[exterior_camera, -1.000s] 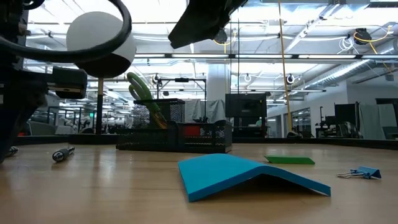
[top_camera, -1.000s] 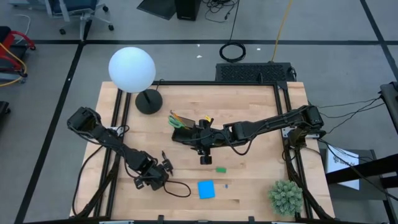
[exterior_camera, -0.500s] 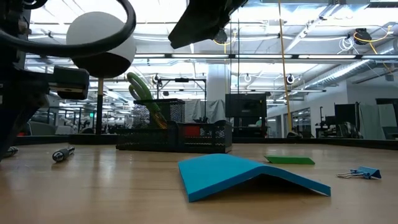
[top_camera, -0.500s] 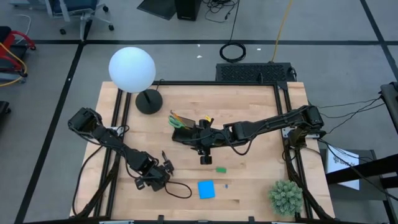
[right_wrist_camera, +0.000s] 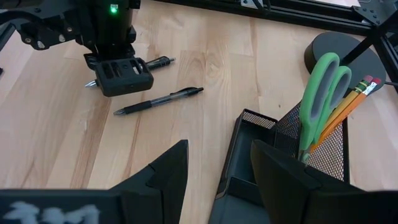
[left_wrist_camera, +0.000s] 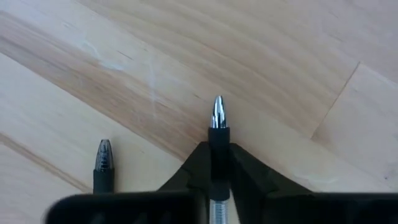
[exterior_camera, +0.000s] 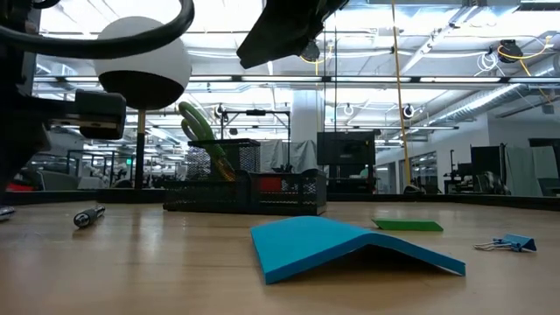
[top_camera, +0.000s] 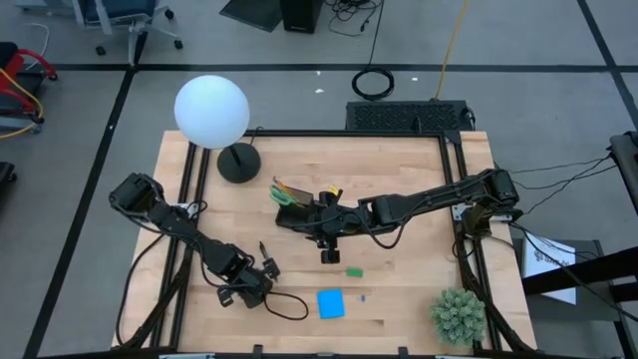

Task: Pick and place office supplies into organizer
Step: Put the left black pen into the black desk organizer

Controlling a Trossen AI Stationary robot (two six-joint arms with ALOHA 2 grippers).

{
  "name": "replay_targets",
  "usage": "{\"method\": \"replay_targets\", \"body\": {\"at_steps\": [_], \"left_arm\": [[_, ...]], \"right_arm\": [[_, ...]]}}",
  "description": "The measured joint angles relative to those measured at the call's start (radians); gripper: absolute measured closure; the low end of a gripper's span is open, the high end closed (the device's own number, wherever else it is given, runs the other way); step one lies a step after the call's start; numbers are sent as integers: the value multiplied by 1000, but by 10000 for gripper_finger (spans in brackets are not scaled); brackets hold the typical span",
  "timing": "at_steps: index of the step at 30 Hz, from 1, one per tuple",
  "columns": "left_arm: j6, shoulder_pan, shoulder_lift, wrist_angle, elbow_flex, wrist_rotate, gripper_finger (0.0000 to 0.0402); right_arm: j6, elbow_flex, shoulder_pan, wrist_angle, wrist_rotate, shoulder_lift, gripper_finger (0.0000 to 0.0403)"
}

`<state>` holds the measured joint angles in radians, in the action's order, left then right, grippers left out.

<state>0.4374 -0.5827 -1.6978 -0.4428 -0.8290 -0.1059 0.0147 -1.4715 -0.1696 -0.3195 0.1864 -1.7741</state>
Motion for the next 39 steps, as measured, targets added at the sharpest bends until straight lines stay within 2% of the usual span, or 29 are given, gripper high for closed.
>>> {"method": "replay_targets", "body": {"at_steps": [3, 29, 39], "left_arm": [[-6, 0, 0, -3, -1, 0, 392], [-64, 0, 3, 10, 1, 17, 401], [-100, -3, 58, 31, 6, 59, 401]], "right_arm": [[0, 0, 0, 0, 0, 0, 238], [0, 0, 0, 0, 0, 0, 238], [0, 0, 0, 0, 0, 0, 238]]}}
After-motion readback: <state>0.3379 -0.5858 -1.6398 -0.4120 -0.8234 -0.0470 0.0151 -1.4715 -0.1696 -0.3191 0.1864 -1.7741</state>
